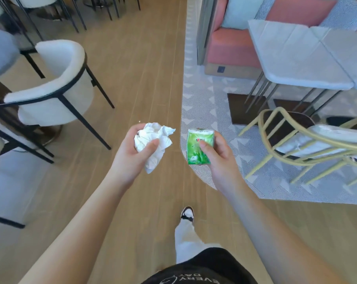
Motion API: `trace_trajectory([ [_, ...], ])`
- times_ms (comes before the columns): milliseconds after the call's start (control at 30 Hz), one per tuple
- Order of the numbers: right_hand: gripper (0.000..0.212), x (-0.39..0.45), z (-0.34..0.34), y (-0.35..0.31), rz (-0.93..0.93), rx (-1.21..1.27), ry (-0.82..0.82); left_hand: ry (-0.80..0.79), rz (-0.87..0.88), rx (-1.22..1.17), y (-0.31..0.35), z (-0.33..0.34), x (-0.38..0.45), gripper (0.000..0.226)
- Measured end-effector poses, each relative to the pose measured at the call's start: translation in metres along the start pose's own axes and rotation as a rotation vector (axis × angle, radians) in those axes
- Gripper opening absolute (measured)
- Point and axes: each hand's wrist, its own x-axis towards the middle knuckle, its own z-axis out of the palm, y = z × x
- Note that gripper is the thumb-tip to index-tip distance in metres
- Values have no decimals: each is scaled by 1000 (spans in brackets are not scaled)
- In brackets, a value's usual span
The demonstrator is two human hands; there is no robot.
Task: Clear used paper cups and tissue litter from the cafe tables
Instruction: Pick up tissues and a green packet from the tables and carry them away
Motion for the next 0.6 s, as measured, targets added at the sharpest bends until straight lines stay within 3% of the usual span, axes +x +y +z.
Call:
trace_trajectory([
  [467, 19, 282, -32, -34, 63, 41, -44, 41, -20, 63, 35, 44, 257, 34],
  [600, 22, 351, -25, -32, 71, 27, -78, 63, -47, 60, 34, 35, 325, 43],
])
